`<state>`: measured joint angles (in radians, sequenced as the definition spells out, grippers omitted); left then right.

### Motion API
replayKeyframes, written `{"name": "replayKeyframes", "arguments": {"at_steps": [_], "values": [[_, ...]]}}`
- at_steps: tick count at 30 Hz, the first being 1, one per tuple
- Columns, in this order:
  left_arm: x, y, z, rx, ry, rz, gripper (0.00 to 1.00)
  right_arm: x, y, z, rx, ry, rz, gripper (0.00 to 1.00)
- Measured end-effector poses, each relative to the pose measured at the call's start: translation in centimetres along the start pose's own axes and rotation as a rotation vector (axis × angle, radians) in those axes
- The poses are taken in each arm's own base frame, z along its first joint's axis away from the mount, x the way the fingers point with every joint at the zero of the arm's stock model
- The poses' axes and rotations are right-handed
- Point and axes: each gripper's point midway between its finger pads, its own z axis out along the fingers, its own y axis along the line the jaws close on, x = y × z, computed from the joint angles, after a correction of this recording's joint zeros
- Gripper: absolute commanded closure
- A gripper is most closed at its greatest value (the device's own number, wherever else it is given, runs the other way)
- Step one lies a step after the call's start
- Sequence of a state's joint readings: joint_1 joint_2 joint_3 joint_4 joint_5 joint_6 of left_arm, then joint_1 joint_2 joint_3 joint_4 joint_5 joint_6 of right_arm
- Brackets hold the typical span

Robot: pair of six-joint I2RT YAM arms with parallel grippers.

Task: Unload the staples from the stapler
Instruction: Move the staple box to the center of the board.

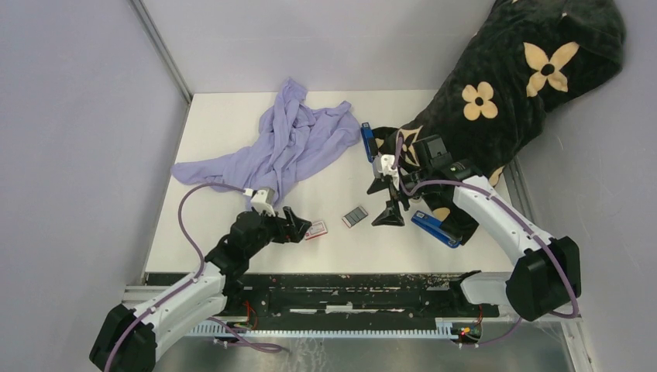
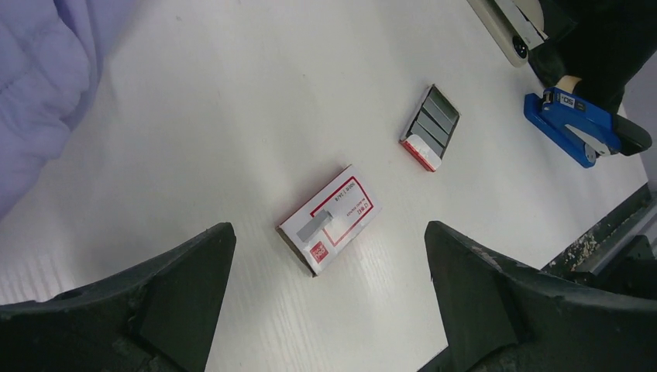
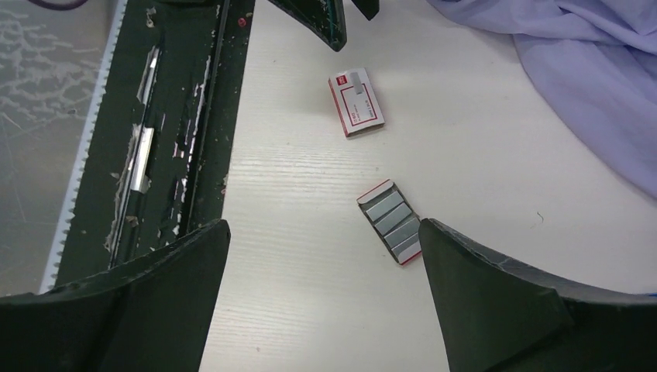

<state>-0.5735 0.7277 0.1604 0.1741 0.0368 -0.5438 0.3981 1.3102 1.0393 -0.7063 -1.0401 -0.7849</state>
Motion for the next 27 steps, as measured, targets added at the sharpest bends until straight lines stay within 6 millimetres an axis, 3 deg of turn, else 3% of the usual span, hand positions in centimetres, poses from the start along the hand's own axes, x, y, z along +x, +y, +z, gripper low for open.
{"name": "replayKeyframes", "arguments": {"at_steps": [3, 9, 15, 27], "values": [[0.3, 0.1, -0.3, 0.011, -0.018, -0.013, 0.01, 0.6, 0.1, 0.2, -0.007, 0.005, -0.054, 0.01], [-1.0, -1.1, -0.2, 0.077, -0.088, -0.007, 0.0, 0.9, -0.6, 1.6, -0.056, 0.062, -0.145, 0.01], [-1.0, -1.5, 0.0, 0.122, -0.115, 0.004, 0.0, -0.3, -0.3, 3.8, -0.173, 0.13, -0.269, 0.01], [-2.1, -3.8, -0.6, 0.246, -0.156, 0.102, 0.01, 1.1, 4.4, 2.9, -0.257, 0.103, -0.435, 0.01]]}}
